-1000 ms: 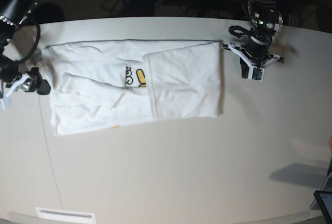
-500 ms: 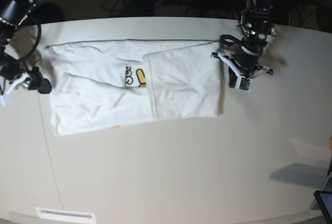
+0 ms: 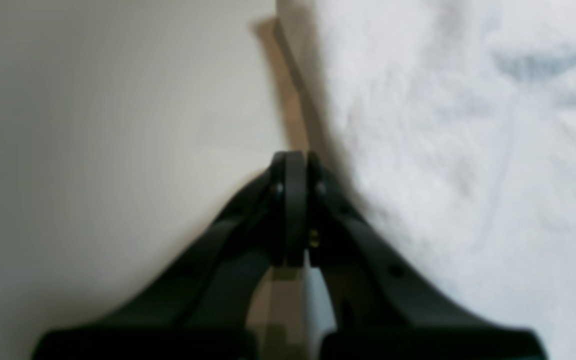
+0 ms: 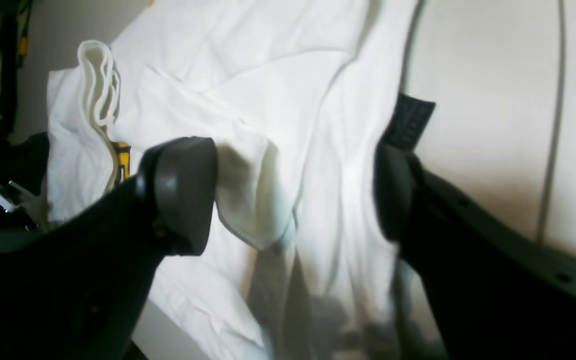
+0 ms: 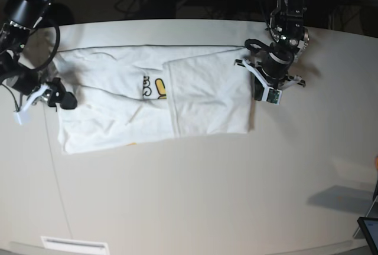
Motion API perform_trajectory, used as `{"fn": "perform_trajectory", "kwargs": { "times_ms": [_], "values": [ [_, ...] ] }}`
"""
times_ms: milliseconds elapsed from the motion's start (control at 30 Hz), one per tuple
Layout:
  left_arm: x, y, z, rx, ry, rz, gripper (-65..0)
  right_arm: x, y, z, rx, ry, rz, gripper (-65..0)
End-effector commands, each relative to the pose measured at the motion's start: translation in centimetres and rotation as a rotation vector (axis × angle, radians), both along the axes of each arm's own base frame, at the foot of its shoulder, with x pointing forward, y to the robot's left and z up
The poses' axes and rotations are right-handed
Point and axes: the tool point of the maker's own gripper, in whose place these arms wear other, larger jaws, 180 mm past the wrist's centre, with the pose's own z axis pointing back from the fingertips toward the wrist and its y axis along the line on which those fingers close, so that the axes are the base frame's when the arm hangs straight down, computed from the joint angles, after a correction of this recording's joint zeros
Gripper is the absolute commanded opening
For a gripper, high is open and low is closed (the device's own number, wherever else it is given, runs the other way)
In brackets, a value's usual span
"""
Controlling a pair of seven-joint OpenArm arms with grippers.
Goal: Fold the T-shirt properly
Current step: 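Lower the right gripper onto the strip's other end and grasp it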
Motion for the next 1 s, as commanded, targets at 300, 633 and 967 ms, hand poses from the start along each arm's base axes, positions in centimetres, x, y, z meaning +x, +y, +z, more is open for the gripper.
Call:
{"fn": "perform_trajectory", "kwargs": {
  "times_ms": [300,633,967],
  "values": [
    [0.5,0.2,0.8,0.008,-0.027,0.001,-65.0,-2.8,0.0,-2.3,-0.050,0.128,0.053,-24.5],
    [1.0,0.2,1.1,0.008,-0.038,0.001,-65.0,-3.4,2.7,-3.2,-0.031,0.151,0.122,-21.2],
    [1.0,0.2,1.1,0.008,-0.038,0.001,-65.0,-3.5,3.1,-3.4,-0.028,0.156,0.134,-28.9]
  ]
}}
